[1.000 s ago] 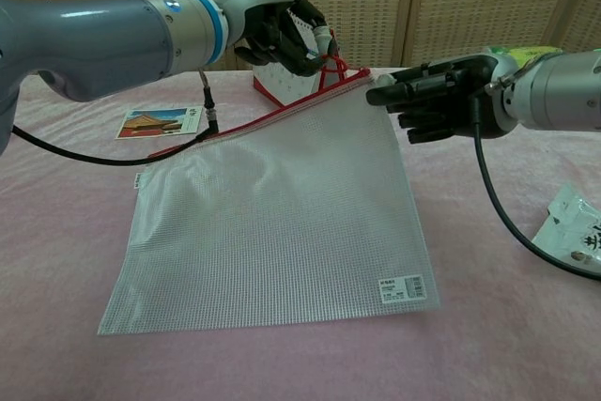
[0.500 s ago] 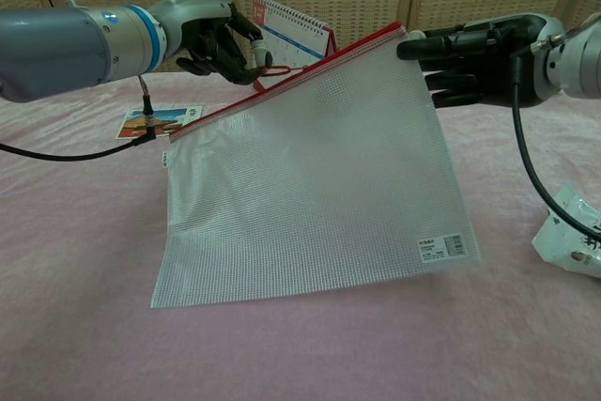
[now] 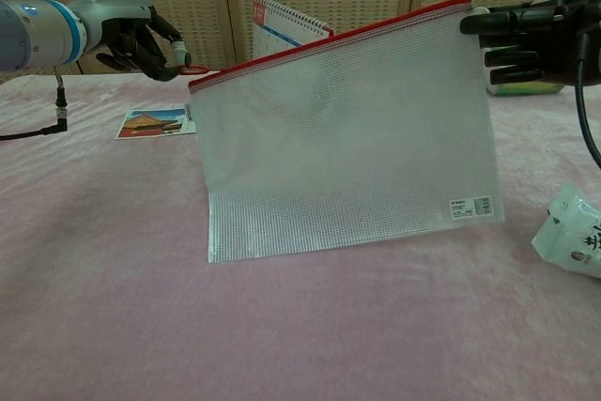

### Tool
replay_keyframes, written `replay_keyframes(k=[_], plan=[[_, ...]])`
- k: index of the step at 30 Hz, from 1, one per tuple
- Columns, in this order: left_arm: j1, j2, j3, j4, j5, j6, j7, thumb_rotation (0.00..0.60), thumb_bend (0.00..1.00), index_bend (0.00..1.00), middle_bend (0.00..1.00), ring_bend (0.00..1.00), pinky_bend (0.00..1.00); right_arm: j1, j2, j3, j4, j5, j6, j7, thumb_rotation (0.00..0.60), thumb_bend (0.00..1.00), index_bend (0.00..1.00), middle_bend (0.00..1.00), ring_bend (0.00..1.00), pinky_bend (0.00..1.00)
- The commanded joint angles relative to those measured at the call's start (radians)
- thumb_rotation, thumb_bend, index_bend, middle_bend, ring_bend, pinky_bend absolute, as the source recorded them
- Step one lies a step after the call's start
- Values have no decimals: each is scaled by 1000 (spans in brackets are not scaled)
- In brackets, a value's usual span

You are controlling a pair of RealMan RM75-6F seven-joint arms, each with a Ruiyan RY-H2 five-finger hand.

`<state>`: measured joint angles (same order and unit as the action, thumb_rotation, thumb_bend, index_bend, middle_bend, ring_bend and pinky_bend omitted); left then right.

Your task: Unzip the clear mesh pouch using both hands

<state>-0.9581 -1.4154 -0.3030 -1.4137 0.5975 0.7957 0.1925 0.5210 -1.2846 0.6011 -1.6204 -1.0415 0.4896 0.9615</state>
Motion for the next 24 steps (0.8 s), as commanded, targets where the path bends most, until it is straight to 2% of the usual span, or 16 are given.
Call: replay_keyframes(k=[1,15,18,19,20,22,23,24], plan=[[8,12,10,22,-2,0,2,600,747,888,941,944,1000,-6,2,-5,11,-9,4,9,600,808,769,994,973,1000],[15,32,26,67,-35,-47,-4,600,747,888,941,944,1000,-6,-2,-25,35,-30,30,29,600,806,769,994,973,1000],[17,25,26,78,-33,-54,-15,600,714,862,941,944,1000,-2,-4,-31,39,-31,32,28,600,801,766,994,974,1000],[17,23,26,80,-31,-59,-19,600,602,783,941,944,1000,0,-5,-34,41,-30,32,27,600,762,743,994,973,1000],[19,23,26,83,-25,-66,-26,600,432,653,940,944,1000,4,-6,-39,46,-29,31,21,600,687,690,993,973,1000],[25,28,24,80,-7,-78,-43,600,75,229,928,944,1000,13,-5,-56,58,-37,31,-8,600,263,358,984,972,1000],[27,30,23,78,1,-82,-50,600,15,113,923,944,1000,18,-3,-65,63,-41,30,-26,600,135,243,980,971,1000],[30,34,23,75,11,-86,-56,600,0,13,915,944,1000,23,1,-75,68,-45,25,-45,600,23,130,974,969,1000]])
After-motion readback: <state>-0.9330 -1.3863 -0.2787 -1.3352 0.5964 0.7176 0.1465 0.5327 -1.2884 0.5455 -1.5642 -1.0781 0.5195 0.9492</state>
